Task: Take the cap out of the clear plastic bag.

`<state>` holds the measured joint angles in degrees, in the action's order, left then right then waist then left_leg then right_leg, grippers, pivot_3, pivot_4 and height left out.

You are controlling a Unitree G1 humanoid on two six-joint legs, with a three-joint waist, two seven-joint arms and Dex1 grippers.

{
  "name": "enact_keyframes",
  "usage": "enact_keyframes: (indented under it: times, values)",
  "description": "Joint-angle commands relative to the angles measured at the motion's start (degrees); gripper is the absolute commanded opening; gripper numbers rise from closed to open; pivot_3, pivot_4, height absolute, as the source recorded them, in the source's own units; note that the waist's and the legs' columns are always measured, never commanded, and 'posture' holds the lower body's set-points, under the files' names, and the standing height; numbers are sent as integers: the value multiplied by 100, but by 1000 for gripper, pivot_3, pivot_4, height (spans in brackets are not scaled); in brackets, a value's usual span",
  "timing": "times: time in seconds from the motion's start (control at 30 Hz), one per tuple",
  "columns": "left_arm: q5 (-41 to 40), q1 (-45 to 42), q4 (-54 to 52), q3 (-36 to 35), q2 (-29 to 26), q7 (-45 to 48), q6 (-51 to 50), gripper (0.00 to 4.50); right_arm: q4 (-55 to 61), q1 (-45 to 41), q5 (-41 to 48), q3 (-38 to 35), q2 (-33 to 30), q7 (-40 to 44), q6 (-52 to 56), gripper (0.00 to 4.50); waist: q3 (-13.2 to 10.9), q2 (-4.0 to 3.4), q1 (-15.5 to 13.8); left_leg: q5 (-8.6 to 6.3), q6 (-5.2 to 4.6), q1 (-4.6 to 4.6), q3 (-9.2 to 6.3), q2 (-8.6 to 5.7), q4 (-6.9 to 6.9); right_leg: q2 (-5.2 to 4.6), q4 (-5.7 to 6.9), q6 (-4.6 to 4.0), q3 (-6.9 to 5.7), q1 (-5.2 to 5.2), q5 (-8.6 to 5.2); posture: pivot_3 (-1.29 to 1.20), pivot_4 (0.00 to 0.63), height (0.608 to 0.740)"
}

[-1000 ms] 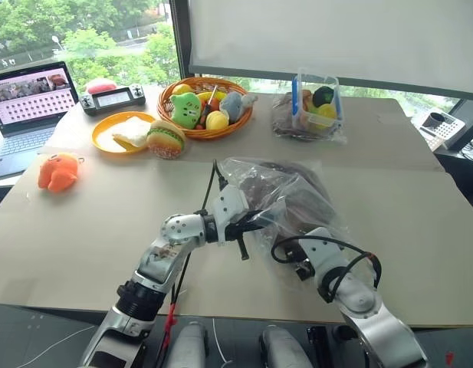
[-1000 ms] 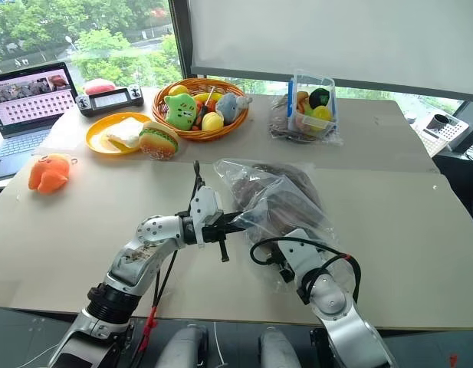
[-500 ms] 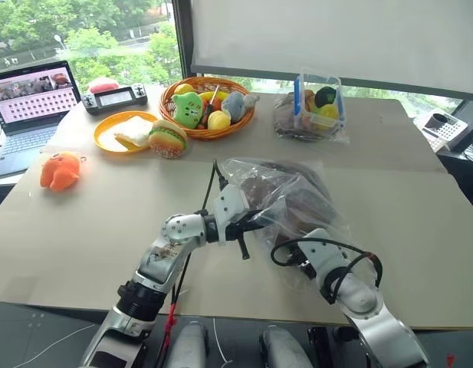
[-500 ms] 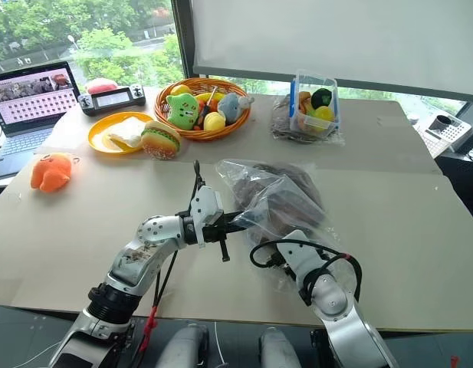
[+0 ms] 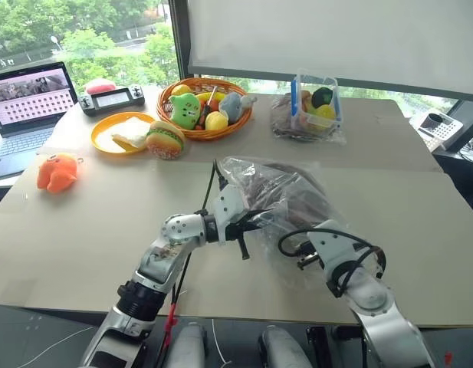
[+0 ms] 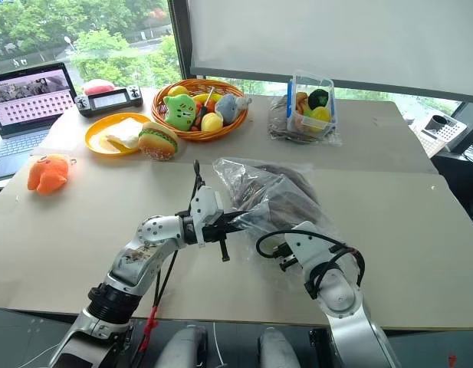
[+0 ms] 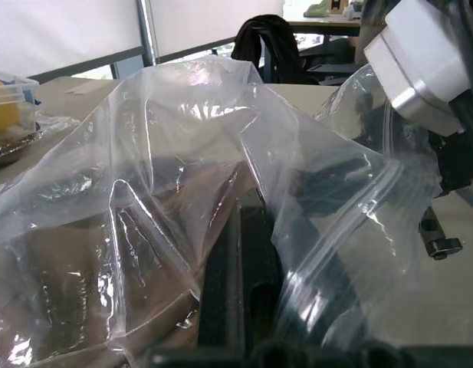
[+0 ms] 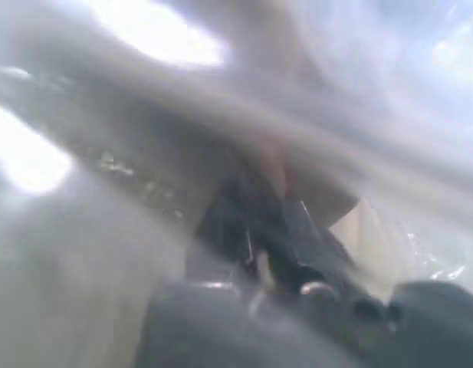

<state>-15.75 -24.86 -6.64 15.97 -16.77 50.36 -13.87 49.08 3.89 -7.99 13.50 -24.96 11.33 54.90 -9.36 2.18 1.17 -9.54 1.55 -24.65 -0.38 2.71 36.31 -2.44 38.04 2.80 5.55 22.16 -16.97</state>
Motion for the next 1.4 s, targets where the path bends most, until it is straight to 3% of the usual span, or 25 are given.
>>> enact_keyframes:
  times: [0.03,0.2,0.6,0.8,0.93,1.07,1.2,1.3,1.4]
  values:
    - [46,-12,-107,13,2,5,119,0,617,88,-14,587,-665,469,359,10,0,-1,-3,0,0,0,0,-1,0,-1,0,0,0,0,0,0,150,740]
    - [50,-14,-92,29,15,2,123,0,493,536,-1328,1452,-1737,-32,-308,10,1,-1,-30,0,0,1,0,-1,0,-1,-2,7,-2,1,-7,0,150,740]
    - [30,15,-120,26,1,5,80,0,98,2591,-3287,1102,-1697,-1646,-2695,10,1,-2,-38,0,1,-2,1,-2,-2,-4,-4,9,-2,3,-11,0,150,740]
    - [19,-1,-99,13,-8,11,73,0,534,2806,-3471,401,-1335,-1774,-3566,10,2,-2,-20,0,1,-1,2,0,0,-4,-3,8,-1,4,-12,0,150,740]
    - [17,-41,-51,8,-8,35,83,0,1009,2557,-2151,-371,-679,-805,-3224,10,2,-2,-25,0,1,0,2,2,0,-2,-1,8,-2,2,-12,0,150,740]
    - [25,-19,-2,27,11,67,133,0,1092,2203,-1022,-1270,-473,441,-3109,10,1,-2,-29,0,1,-3,2,0,1,-4,-5,8,-2,-2,-11,0,150,740]
    - [35,7,34,55,35,86,185,0,1092,1812,598,-2023,-280,1135,-2783,10,2,-2,-31,0,0,-2,1,1,0,-2,-1,3,-3,-1,-8,0,150,740]
    - [46,-24,99,59,43,109,234,0,1092,1621,2895,-2712,-596,752,-2658,10,2,-2,-29,0,0,-2,1,0,-1,-2,-2,-13,-2,-2,1,0,150,740]
    - [55,-43,144,51,49,118,254,0,1092,1712,5402,-3397,-1665,174,-2914,10,0,-3,-14,0,0,-3,6,-2,2,-5,-1,-28,4,-4,12,0,150,740]
